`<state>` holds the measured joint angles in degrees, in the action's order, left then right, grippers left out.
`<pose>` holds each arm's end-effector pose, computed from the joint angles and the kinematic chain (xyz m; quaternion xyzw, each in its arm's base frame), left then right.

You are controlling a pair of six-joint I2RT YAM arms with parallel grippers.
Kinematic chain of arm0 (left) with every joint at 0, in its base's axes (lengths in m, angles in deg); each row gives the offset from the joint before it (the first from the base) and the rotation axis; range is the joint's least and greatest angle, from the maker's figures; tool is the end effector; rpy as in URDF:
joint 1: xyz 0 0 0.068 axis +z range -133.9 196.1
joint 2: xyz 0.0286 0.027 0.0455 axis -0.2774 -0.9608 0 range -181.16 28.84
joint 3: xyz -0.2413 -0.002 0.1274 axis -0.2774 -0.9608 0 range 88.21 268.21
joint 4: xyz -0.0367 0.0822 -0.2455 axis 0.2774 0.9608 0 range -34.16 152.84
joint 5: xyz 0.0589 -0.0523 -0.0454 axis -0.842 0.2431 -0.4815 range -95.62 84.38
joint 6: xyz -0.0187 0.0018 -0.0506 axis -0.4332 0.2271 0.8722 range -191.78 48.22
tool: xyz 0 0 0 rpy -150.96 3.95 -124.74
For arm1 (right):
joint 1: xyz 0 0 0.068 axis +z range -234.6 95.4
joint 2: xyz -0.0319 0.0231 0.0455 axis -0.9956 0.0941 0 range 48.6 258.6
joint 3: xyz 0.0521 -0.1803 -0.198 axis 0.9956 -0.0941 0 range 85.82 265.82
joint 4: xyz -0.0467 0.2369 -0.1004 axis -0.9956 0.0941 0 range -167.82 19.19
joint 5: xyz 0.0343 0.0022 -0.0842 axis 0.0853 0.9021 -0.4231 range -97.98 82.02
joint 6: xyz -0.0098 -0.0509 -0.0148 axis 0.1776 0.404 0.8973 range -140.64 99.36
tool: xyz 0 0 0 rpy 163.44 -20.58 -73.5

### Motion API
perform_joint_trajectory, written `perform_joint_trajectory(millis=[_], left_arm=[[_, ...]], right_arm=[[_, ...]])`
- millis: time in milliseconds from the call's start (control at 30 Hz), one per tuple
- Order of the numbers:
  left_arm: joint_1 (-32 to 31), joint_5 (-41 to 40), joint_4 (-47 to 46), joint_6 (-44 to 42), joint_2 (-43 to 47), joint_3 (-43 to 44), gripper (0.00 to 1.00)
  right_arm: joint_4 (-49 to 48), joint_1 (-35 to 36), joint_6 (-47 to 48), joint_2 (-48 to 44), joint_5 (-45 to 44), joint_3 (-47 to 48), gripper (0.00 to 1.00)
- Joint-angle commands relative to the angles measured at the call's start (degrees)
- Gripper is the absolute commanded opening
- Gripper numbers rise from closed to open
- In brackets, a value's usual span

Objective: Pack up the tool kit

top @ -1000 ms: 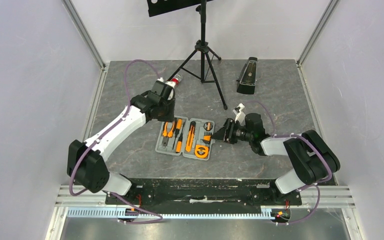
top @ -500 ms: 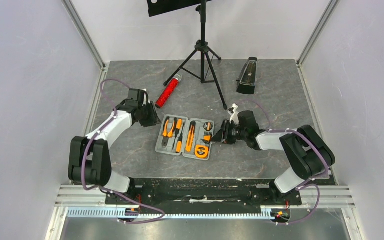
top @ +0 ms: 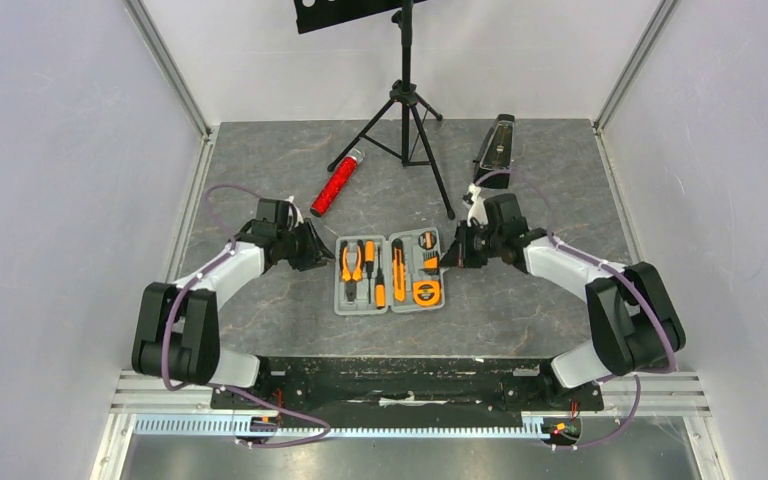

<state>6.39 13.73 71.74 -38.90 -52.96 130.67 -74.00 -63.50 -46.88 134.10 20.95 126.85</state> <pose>0.2653 -0.0575 0.1774 -0.1398 0.9317 -0.2564 0.2160 0.2609 0.1191 0.1694 -0.0483 0.9079 0.3522 0.2221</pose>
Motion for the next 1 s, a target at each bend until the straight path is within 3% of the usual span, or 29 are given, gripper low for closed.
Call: perform_joint_trajectory(millis=[0,133,400,733,967], left_arm=[[-0.42,4.3,-4.84,3.01,4.73,-1.71,0.37],[-3.25,5.29,-7.89,4.94,4.95,-3.66,0.37],[-5.62,4.78,-21.59,14.03,1.35,-11.04,0.36],[-9.59,6.6,-26.34,16.03,-3.6,-9.9,0.56],[-9.88,11.14,-32.48,20.33,-7.44,-9.38,0.62]], right_arm=[[16.29,-1.11,14.71,-2.11,-3.79,12.83,0.0],[25.7,-1.14,19.42,0.73,-5.75,21.25,0.0],[28.75,-1.06,20.27,2.08,-6.87,24.67,0.0],[28.63,-1.02,20.02,2.38,-7.03,24.75,0.0],[27.77,-0.97,20.05,2.82,-6.64,23.85,0.0]])
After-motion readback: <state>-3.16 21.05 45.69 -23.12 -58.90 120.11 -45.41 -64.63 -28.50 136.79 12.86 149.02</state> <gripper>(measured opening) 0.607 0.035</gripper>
